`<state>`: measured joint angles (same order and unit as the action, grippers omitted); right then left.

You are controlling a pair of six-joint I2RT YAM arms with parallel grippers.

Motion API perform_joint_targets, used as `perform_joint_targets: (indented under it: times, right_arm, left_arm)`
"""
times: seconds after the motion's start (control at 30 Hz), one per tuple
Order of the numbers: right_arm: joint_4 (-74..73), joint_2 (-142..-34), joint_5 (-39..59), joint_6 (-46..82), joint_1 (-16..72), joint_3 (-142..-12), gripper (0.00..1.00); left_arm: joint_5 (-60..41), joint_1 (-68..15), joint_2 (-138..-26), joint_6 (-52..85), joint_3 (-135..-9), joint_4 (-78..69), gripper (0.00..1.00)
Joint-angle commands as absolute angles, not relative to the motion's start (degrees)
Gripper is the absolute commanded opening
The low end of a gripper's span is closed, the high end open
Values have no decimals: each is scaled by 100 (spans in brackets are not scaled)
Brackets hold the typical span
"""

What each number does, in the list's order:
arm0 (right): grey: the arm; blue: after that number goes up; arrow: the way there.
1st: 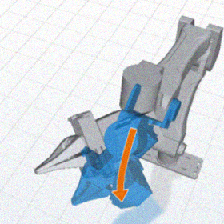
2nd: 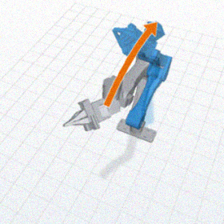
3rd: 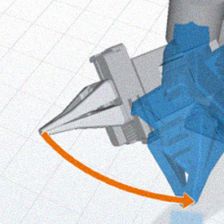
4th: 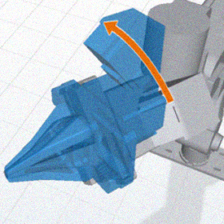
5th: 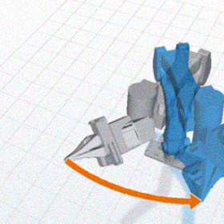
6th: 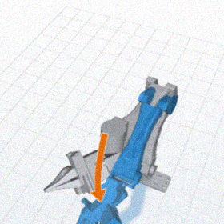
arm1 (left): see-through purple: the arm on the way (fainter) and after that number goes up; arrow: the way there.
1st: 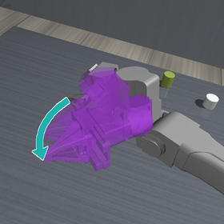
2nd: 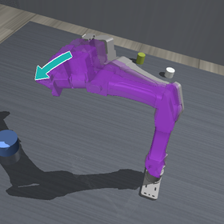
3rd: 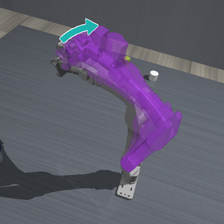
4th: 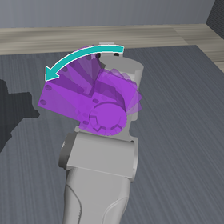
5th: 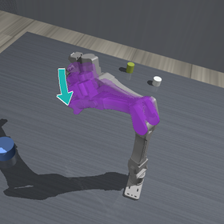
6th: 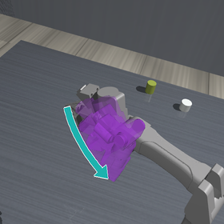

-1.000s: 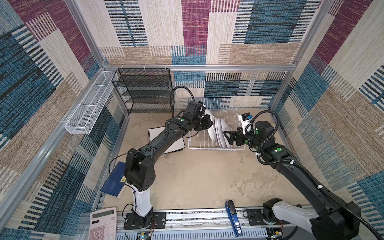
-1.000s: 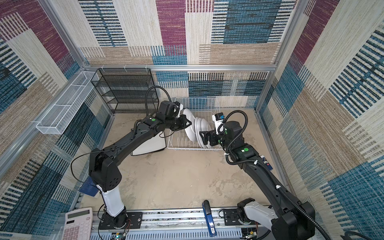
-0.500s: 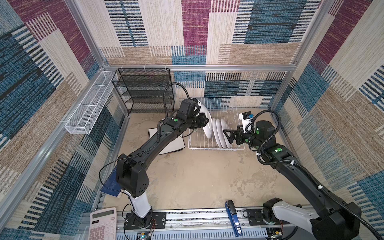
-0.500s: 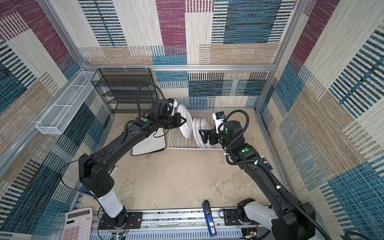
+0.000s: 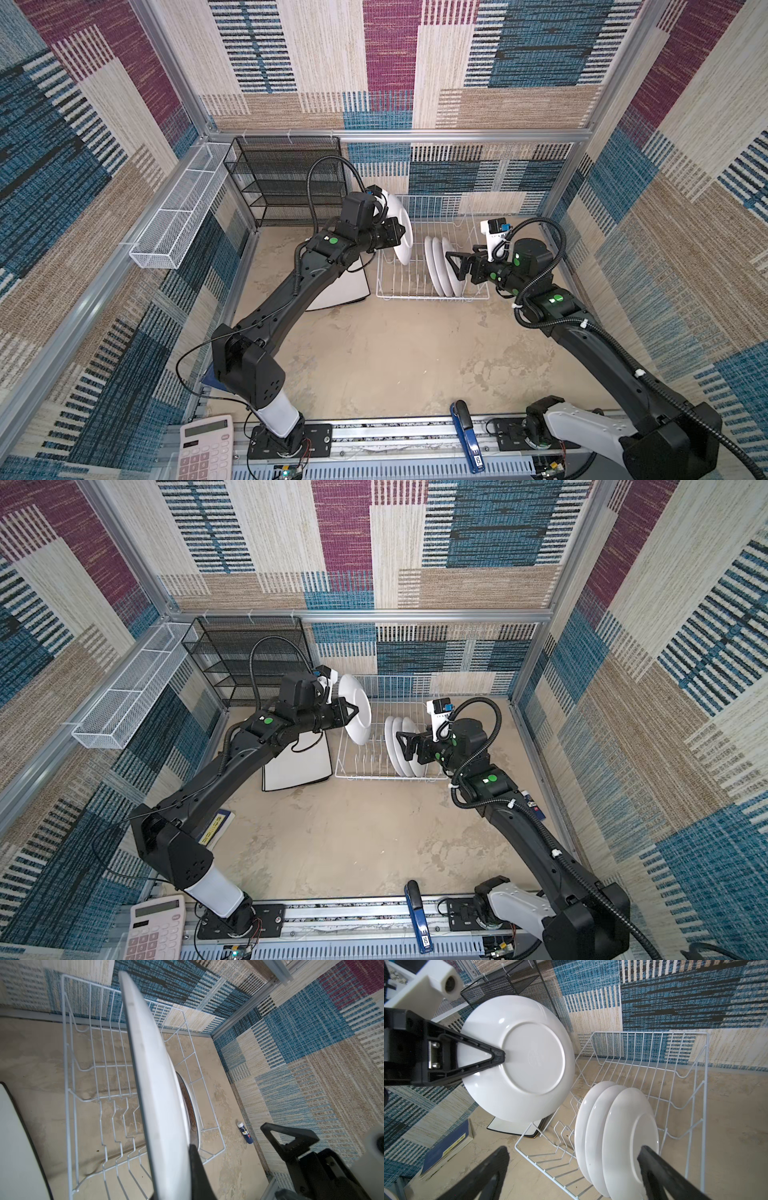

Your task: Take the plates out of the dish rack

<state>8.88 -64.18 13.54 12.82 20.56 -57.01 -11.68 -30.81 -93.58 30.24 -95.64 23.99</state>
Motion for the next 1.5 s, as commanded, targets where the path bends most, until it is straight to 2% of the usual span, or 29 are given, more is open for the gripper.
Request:
perform_joint_targets:
  times: [0.0,0.3,0.47,0.87,1.2,1.47]
  right_arm:
    - [657,-6494,1397,1528,2048,-5942,99]
    - [797,-7107,1498,2249,1927,-6843,99]
    - [792,-7597,1977,2749,1757,-7365,99]
    - [477,-7956,2793,3675,1399,-7451,99]
    - [131,-8415,3711,4202,1392,-7673,99]
    - [470,-8881,4283,4194,1402,-8071,99]
  left_arm:
    - [-738,-3068,-9056,2132,-9386,1921,0]
    - [-122,-3070,-8131,342,-8487,1063,0]
    - [-137,-3080,-7719,-653,-8012,643,0]
    - [127,-3188,-7019,-2916,-7145,650,0]
    - [763,-3406,-6790,-4530,-6480,650,0]
    - [1104,-3808,-6816,-5355,-5929,-141,0]
